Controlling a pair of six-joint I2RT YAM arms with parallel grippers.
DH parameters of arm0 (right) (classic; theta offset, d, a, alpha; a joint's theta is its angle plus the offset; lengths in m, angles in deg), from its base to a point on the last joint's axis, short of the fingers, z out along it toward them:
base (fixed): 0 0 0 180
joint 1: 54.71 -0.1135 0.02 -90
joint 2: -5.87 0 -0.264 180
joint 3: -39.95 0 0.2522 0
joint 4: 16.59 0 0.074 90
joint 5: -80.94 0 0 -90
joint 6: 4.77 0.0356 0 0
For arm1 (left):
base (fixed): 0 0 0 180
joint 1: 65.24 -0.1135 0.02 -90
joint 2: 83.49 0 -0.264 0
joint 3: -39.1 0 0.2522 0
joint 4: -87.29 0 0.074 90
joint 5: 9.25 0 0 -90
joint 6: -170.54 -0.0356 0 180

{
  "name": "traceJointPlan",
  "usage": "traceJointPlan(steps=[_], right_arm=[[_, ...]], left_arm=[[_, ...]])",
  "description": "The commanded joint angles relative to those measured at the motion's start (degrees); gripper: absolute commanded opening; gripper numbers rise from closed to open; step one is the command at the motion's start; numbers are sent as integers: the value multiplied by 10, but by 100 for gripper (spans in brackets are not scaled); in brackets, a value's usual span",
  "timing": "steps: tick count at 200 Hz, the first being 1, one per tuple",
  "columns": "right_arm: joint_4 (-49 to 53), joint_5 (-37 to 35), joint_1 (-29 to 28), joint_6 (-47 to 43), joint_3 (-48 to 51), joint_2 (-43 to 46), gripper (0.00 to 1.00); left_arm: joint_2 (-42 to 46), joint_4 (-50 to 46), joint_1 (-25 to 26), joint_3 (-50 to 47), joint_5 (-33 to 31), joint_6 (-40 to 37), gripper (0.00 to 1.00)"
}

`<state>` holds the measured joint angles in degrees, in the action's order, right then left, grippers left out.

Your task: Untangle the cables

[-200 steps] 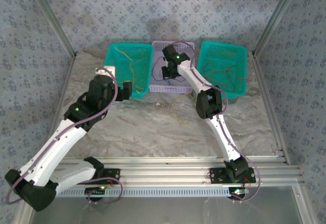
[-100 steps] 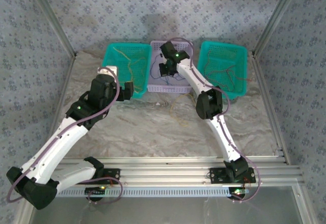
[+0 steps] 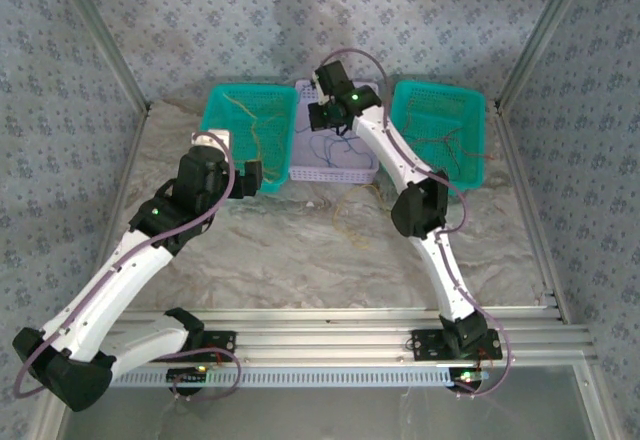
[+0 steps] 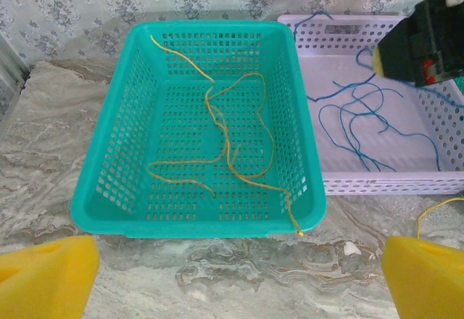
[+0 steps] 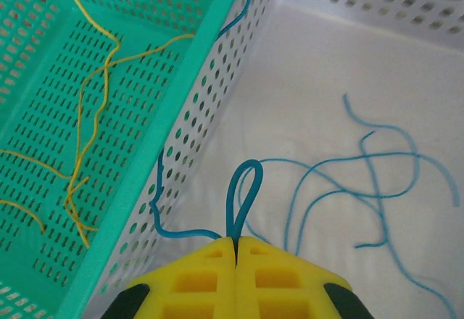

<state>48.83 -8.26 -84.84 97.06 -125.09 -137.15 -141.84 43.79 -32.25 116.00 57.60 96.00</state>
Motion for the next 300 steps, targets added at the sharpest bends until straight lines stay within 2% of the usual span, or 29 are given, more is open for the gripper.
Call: traceJointPlan(steps=[1,23,60,160,186,206,237,277,300], right_arm=[[-5,69,3,28,-10,-54,0],[-18,100,5,42,-13,-88,0],[-17,104,6,46,-10,-122,0],[-30,33,29,62,25,-94,0],[-64,32,32,63,57,-57,10],[-50,26,31,62,46,-46,24],[-62,13,25,59,73,-7,25],[-103,-1,22,59,136,70,34],[-169,63,25,68,199,110,39]], left_arm=[[3,15,-4,2,8,-5,100],[2,14,-4,2,8,-5,100],[1,15,-3,2,8,-7,100],[-10,15,-3,3,22,-8,100],[-12,13,-3,4,24,-9,100],[-15,11,-4,6,25,-10,100],[-15,11,-3,6,27,-10,100],[-17,11,-4,7,29,-11,100],[-18,10,-3,7,29,-11,100]])
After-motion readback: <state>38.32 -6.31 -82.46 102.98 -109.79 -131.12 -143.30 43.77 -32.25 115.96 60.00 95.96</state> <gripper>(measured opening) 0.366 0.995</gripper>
